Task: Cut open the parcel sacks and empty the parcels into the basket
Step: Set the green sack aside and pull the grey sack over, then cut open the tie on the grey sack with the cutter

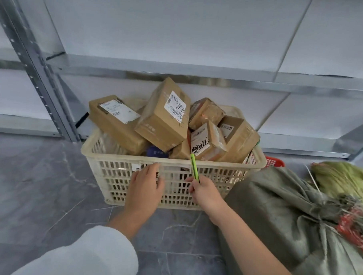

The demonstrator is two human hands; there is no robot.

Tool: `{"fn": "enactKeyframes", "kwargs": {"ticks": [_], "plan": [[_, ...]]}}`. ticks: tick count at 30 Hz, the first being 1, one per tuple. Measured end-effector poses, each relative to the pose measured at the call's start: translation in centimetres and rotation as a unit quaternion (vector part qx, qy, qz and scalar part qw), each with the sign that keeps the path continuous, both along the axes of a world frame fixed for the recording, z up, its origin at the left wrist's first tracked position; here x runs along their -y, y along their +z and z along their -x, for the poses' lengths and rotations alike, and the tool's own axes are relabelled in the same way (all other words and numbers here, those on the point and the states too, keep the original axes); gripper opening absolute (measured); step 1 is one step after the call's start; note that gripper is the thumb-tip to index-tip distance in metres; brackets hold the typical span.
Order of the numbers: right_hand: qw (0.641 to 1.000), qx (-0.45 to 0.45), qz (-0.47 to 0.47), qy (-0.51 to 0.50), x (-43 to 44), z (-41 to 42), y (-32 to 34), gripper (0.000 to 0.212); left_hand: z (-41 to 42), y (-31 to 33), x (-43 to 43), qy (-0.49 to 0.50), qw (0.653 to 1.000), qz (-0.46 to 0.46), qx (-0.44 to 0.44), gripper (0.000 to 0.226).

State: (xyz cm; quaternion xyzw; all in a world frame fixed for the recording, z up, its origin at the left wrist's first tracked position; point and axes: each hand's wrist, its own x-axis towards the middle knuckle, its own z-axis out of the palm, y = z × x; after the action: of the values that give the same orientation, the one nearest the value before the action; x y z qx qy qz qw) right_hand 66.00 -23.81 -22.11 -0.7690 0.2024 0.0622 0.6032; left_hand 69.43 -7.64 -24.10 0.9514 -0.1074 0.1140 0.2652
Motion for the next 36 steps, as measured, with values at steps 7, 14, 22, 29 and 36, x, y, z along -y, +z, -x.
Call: {"fn": "enactKeyframes", "kwargs": {"ticks": [7, 14, 22, 29, 36], "plan": [[0.992, 0.072, 0.093, 0.048, 0.2, 0.3, -1.2, 0.022, 1.0, -3.3, 2.7, 0.047, 0.998, 0.026, -0.019, 0.055], [0.996, 0.036, 0.082, 0.019, 1.9, 0.4, -1.2, 0.028, 2.0, -3.6, 4.8, -0.015, 1.0, -0.001, -0.01, 0.058], [0.993, 0.069, 0.088, -0.047, 1.6, 0.4, 0.1, 0.038, 1.9, -3.3, 3.1, -0.041, 0.999, 0.004, -0.005, 0.053], [0.995, 0.056, 0.038, -0.073, 3.4, 1.5, 6.4, 0.036, 2.6, -2.1, 4.2, -0.095, 0.995, -0.032, -0.016, 0.057], [0.983, 0.139, 0.085, -0.088, 7.9, 4.1, 15.3, 0.038, 6.4, 4.8, 17.2, -0.253, 0.965, 0.063, 0.039, 0.066]]}}
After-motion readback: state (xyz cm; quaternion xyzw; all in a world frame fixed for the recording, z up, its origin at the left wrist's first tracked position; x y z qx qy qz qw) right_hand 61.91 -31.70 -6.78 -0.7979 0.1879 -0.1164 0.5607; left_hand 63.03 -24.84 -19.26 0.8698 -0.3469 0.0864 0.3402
